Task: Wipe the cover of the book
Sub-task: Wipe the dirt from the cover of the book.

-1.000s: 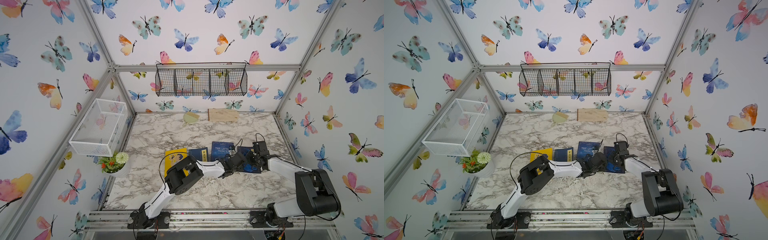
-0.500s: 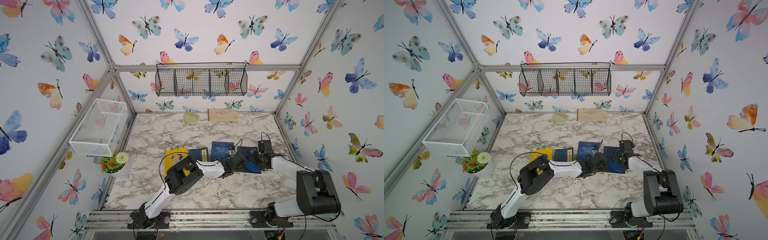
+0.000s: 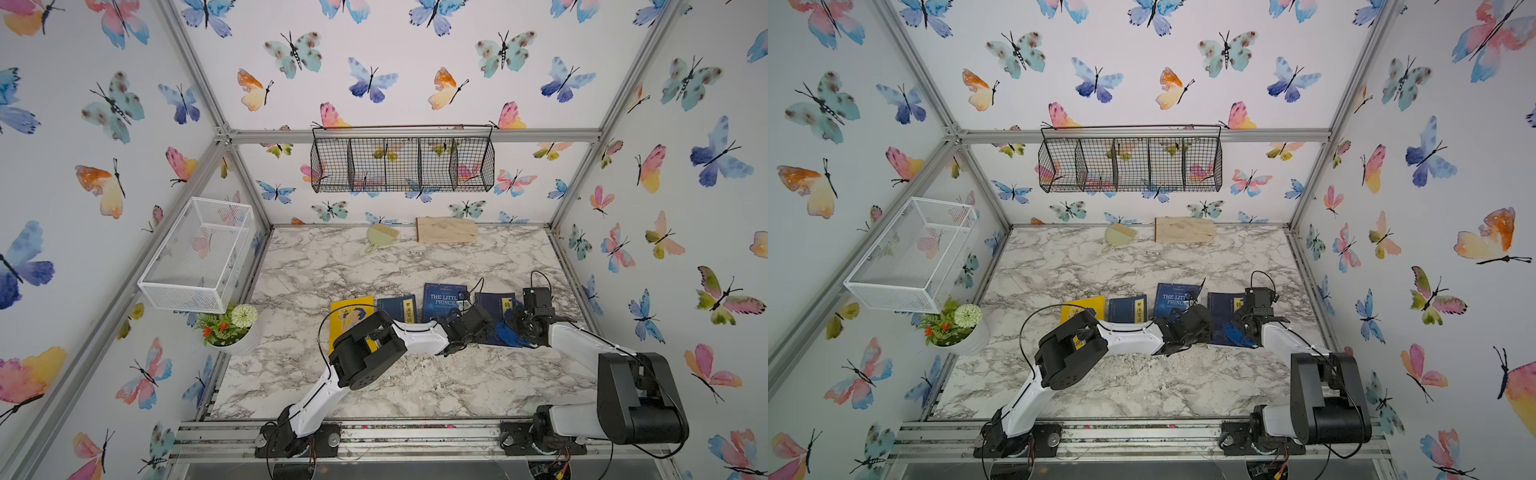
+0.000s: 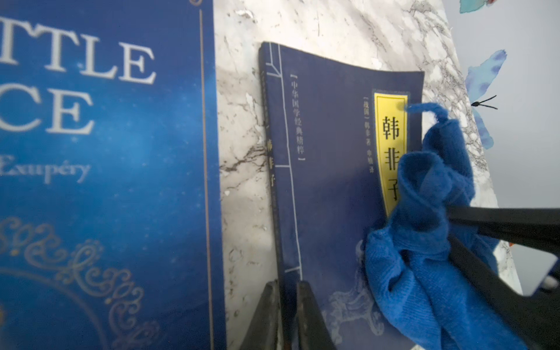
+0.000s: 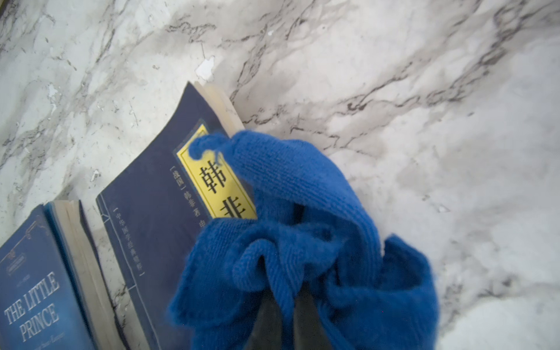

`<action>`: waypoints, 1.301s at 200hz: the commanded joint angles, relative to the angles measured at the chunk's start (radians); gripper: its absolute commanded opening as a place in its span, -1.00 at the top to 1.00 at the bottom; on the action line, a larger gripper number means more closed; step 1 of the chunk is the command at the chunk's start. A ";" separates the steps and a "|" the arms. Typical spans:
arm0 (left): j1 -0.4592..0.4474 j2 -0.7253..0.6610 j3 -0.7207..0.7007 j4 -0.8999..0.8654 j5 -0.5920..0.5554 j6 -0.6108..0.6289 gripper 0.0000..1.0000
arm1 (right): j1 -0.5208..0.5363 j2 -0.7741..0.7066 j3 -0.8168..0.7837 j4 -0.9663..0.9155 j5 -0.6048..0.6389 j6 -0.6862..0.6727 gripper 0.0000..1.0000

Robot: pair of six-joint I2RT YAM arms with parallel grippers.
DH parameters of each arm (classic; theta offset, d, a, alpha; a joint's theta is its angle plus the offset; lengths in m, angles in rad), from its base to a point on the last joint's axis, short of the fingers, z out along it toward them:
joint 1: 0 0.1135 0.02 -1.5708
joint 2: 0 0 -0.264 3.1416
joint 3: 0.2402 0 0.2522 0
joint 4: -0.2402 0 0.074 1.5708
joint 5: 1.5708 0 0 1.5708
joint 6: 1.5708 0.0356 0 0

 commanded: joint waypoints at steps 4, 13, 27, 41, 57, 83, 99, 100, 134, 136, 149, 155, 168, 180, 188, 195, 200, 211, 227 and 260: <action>0.004 0.034 -0.022 -0.105 0.028 -0.002 0.70 | 0.069 0.060 -0.037 -0.198 -0.034 0.044 0.98; 0.005 0.034 -0.022 -0.105 0.028 -0.002 0.70 | 0.078 0.060 -0.033 -0.198 -0.031 0.047 0.98; 0.004 0.035 -0.021 -0.105 0.030 -0.004 0.70 | 0.081 0.063 -0.024 -0.204 -0.021 0.045 0.97; 0.004 0.036 -0.022 -0.108 0.030 -0.005 0.70 | 0.081 0.068 -0.001 -0.230 0.013 0.035 0.97; 0.003 0.037 -0.022 -0.107 0.030 -0.007 0.70 | 0.081 0.066 0.014 -0.241 0.023 0.025 0.97; 0.004 0.042 -0.013 -0.107 0.033 -0.009 0.70 | 0.085 0.055 -0.023 -0.190 -0.050 0.040 0.97; 0.003 0.043 -0.009 -0.108 0.034 -0.010 0.70 | 0.119 0.061 -0.055 -0.145 -0.090 0.072 0.98; 0.003 0.043 -0.009 -0.107 0.034 -0.010 0.70 | 0.122 0.062 -0.056 -0.143 -0.092 0.075 0.97; 0.002 0.044 -0.008 -0.107 0.034 -0.012 0.70 | 0.188 0.081 -0.075 -0.111 -0.104 0.118 0.97; 0.002 0.046 -0.007 -0.107 0.034 -0.012 0.70 | 0.189 0.081 -0.075 -0.112 -0.102 0.118 0.97; 0.003 0.048 -0.009 -0.107 0.038 -0.013 0.71 | 0.190 0.083 -0.070 -0.120 -0.092 0.115 0.97; 0.003 0.049 -0.008 -0.108 0.039 -0.013 0.71 | 0.189 0.085 -0.065 -0.127 -0.084 0.112 0.97; 0.003 0.046 -0.011 -0.108 0.039 -0.013 0.71 | 0.189 0.096 -0.047 -0.151 -0.064 0.099 0.97; 0.004 0.042 -0.016 -0.108 0.035 -0.012 0.71 | 0.188 0.111 -0.021 -0.194 -0.011 0.083 0.96; 0.003 0.035 -0.022 -0.109 0.031 -0.012 0.72 | 0.184 0.118 -0.002 -0.223 0.028 0.068 0.95; 0.005 0.031 -0.027 -0.109 0.027 -0.012 0.71 | 0.179 0.118 0.007 -0.235 0.047 0.059 0.93; 0.004 0.029 -0.030 -0.108 0.025 -0.012 0.71 | 0.168 0.120 0.013 -0.241 0.054 0.050 0.93; 0.004 0.025 -0.036 -0.109 0.025 -0.012 0.71 | 0.131 0.120 0.020 -0.248 0.055 0.029 0.92; 0.004 0.024 -0.041 -0.109 0.025 -0.012 0.71 | 0.073 0.118 0.026 -0.254 0.056 -0.002 0.92; 0.004 0.020 -0.048 -0.108 0.024 -0.009 0.71 | 0.022 0.097 0.069 -0.287 0.099 -0.041 0.93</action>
